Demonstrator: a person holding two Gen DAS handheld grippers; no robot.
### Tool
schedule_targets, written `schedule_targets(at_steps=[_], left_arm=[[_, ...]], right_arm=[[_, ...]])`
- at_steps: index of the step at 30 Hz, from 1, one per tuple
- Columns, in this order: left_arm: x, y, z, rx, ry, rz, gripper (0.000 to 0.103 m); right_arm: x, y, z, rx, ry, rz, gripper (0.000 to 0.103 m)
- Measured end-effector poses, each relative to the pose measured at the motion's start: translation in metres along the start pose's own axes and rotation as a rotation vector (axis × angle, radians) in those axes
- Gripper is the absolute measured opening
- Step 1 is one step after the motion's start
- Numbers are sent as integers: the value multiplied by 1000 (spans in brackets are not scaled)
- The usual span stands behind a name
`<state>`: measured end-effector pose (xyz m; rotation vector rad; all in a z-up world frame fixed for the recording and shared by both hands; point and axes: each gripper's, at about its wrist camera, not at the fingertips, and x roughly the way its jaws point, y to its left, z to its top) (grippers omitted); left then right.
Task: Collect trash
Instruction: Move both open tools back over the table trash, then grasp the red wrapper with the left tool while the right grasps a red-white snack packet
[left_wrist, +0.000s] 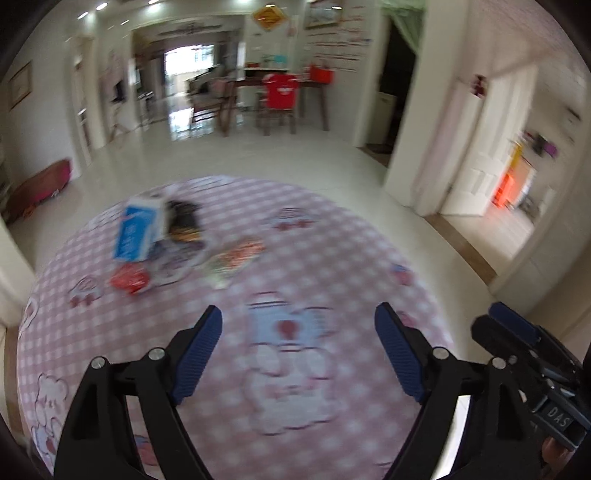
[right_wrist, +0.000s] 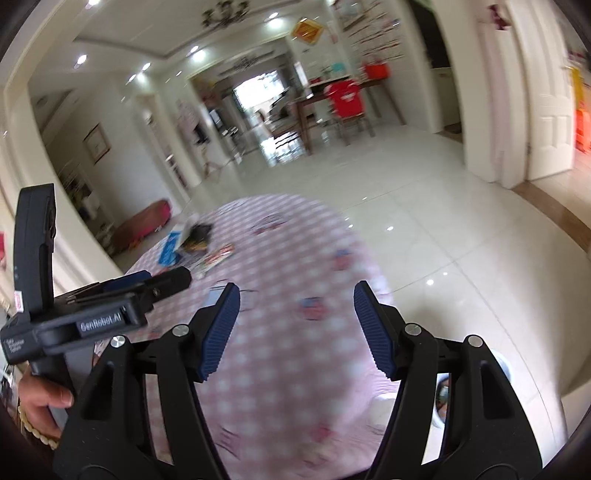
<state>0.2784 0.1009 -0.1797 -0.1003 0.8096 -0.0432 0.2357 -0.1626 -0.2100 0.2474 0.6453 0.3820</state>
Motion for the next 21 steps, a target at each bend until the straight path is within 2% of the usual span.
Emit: schedule_targets(at_steps=[5,9,12,15,19,21], left_arm=[[13,74,5,-155,24,83,83],[28,109,8,-224,52,124,83],[45,132,10,-272,71,127,83],[61,143,16,-299,82,115,83],[82,143,24,-262,100,144,83],[88,143,24,-251,107,148,73]], right_arm=[[55,47,5,-39,87,56,64],[98,73,9,-44,154,97,64],[124,83,13,-34,195,115,64],[147,86,14,-3,232,132,64],[170,90,16,16,253,120,64],[178,93,17,12,255,113,64]])
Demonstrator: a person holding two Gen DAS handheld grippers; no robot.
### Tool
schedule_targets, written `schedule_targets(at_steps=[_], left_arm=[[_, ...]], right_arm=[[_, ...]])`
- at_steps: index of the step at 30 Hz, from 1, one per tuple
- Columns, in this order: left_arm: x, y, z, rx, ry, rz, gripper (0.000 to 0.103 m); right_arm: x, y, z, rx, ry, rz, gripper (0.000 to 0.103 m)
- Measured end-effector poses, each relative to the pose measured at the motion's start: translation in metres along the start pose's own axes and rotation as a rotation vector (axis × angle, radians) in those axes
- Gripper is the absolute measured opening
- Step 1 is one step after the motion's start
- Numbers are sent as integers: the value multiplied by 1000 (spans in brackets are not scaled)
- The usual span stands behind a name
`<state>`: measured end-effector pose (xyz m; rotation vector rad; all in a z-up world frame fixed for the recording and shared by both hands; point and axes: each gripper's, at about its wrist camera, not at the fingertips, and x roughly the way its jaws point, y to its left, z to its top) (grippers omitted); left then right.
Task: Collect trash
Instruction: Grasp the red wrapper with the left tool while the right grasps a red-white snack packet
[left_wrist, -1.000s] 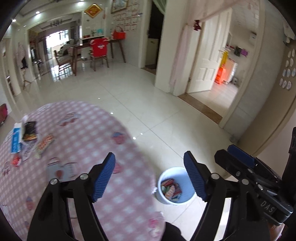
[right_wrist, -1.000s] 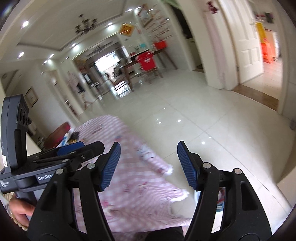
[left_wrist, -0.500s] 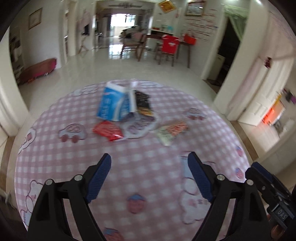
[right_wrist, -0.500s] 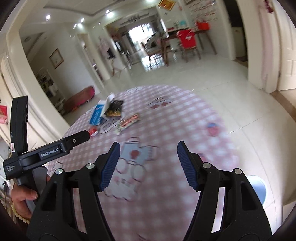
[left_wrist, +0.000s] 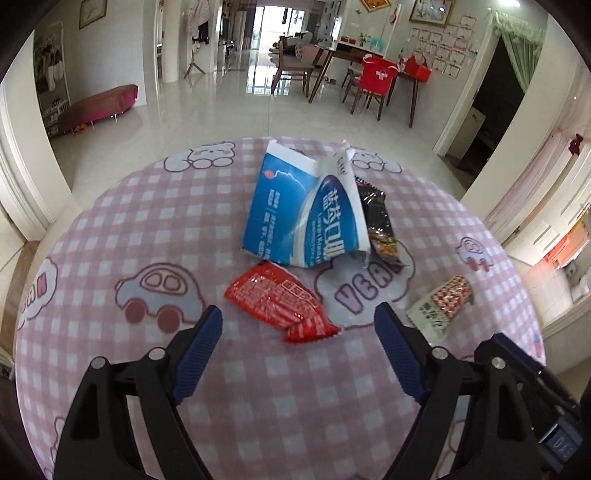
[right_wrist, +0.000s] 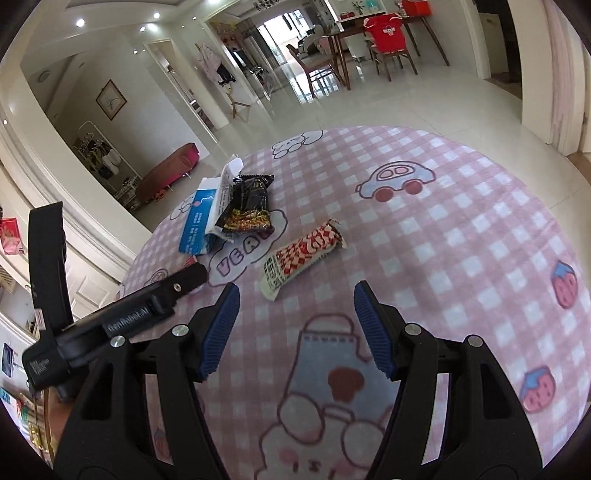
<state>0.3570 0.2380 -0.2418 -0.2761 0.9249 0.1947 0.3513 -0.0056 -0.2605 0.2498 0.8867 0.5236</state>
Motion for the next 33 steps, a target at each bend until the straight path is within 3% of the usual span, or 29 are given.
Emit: schedule_targets(at_steps=[3,4,7,15,16,18,19,20,25,33], left_arm=[[2,0,-1,31,-13,32,49],[2,1,-1,43,-17,44,32],[0,9,-2,36,-28,27,25],[-17,26,-6,7,-40,-12,23],[-18,26,-6,6,-42,-15,23],[-22,28,-8,6,-42,-19,23],[-23,29,-8,9,-42,-21,23],[-24,29,-9,11,-41,-22,23],[-37,28,-12,19,-50,-41,23],[-71,11,-19,49,-80,-86,22]], right_arm=[[9,4,5,-17,2,-15,64],[13,5,6,-27,0,-25,64],[24,10,11,-35,5,-43,64],[52,33,23,-124,23,-116,67],[55,37,24,-151,28,-137,64],[58,39,26,-183,33,-177,45],[59,39,26,-189,36,-179,28],[59,38,27,-192,41,-176,23],[46,29,22,-187,41,-134,9],[0,19,3,-156,14,-59,6]])
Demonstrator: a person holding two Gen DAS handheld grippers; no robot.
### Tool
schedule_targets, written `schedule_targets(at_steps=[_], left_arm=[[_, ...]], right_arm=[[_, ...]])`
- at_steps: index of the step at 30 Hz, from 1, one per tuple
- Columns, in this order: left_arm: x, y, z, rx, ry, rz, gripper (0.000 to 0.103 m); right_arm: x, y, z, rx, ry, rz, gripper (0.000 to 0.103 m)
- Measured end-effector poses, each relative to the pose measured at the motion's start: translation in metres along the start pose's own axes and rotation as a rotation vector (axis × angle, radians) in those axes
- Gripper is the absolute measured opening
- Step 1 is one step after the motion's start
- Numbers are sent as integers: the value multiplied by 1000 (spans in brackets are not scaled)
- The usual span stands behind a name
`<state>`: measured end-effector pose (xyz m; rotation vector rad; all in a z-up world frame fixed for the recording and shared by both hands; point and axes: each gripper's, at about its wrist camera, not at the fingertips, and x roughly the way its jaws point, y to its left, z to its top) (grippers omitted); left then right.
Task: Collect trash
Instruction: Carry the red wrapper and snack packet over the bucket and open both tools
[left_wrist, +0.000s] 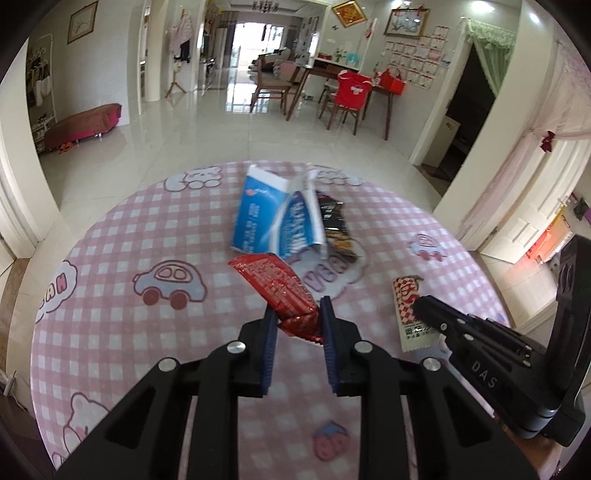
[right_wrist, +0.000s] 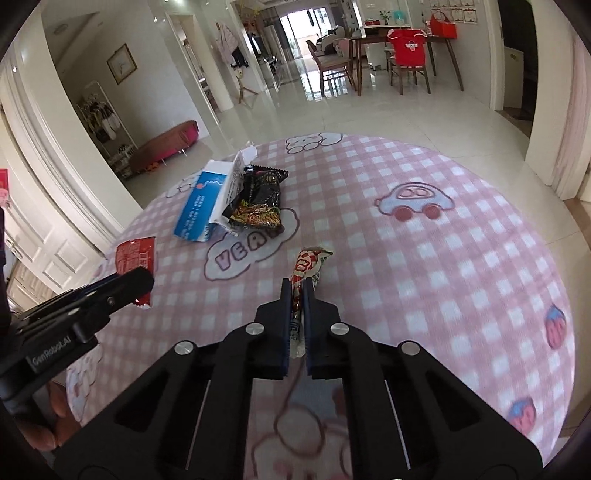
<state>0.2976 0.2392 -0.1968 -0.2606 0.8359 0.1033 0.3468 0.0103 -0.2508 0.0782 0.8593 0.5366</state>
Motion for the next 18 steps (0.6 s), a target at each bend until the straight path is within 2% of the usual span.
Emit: schedule_targets(at_steps=[10,18], left_arm=[[-37,-66,-16,86,-26,-96,22],[-46,-167,-34,227,-13,-210,22]], right_arm=[[-83,-33,-27,92,-108,68,6],[-170,-94,-60,196,-242,58,6]])
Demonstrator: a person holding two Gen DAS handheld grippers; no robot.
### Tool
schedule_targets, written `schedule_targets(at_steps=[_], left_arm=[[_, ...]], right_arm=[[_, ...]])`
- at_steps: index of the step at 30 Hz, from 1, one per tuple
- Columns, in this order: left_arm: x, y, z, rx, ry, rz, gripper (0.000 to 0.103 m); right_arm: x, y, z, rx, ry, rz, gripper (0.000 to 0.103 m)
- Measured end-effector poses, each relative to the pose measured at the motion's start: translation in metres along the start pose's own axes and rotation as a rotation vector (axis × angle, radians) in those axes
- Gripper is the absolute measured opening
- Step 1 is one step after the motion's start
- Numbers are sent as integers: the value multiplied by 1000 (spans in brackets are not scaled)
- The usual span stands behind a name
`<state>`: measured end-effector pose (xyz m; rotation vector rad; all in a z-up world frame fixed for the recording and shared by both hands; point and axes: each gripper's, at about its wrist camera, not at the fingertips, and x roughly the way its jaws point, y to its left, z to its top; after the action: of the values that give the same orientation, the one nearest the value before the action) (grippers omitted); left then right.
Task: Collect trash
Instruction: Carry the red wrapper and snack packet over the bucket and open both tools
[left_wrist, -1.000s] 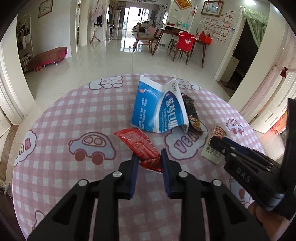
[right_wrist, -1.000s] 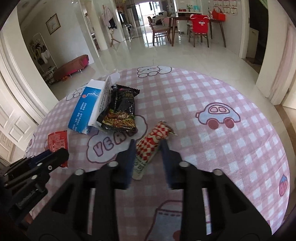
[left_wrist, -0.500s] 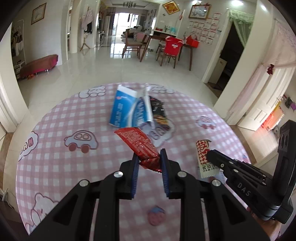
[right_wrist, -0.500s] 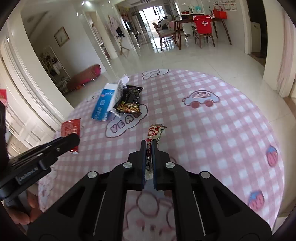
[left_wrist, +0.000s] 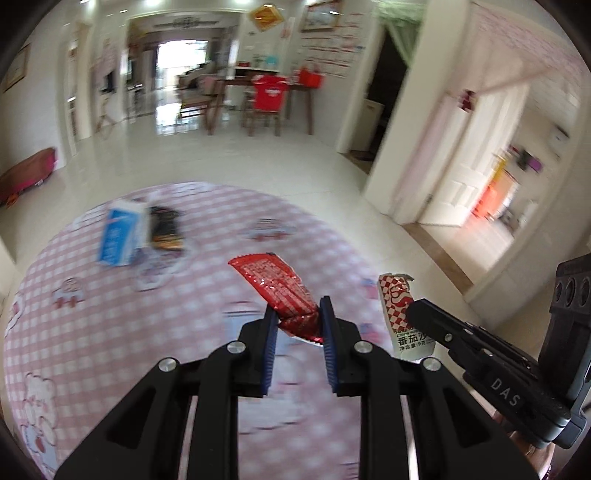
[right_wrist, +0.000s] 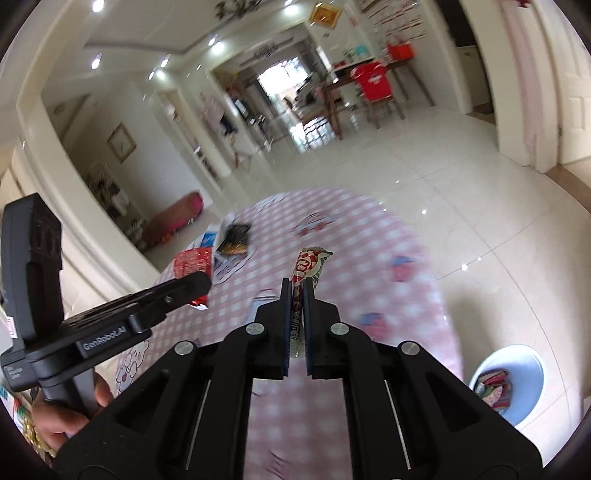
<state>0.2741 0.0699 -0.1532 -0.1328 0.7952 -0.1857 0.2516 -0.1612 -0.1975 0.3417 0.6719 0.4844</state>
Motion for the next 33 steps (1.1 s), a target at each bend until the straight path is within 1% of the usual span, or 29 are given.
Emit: schedule_targets(at_steps=[2,5,10,13,15,16,18,19,20,21,23,25,28,33], left_arm=[[5,-25,-1,37,10,-28,22],[20,-73,-4,106,34,-78,22],[43,-132,-11,190,68,-150,22],[58,-165,-17,235,89,-185,22],[70,-184,-22,267,108,-203,22],[72,-188,-24,275,114,-208,22],[83,-202,-28,292,135,-223,22],[86,-206,-30,295,141,-228,22],[90,-211,-31,299,150,-234,22],[95,-216,-34,305,159,-238,22],[100,-223,-39,318,173,-242,22],[106,-229,-44,333,186,-242,22],[114,-237,-52,346,209,-241,22],[121,-248,-56,360,232,-242,22]], right_arm=[[-25,-20,-1,27,-40,-19,6],[-59,-51,-3,68,-96,-61,6],[-103,-97,-8,128,-152,-142,6],[-117,-119,-12,155,-175,-183,6],[-123,-133,-14,185,-187,-201,9],[-123,-141,-15,198,-194,-217,10],[-123,-162,-19,239,-190,-247,30],[-122,-172,-22,266,-188,-263,60],[-122,-181,-26,291,-192,-292,65],[-121,-189,-30,308,-191,-311,65],[-119,-204,-38,351,-178,-306,65],[-122,-211,-43,365,-176,-317,65],[-127,-215,-46,379,-181,-318,65],[-135,-217,-49,366,-189,-326,65]])
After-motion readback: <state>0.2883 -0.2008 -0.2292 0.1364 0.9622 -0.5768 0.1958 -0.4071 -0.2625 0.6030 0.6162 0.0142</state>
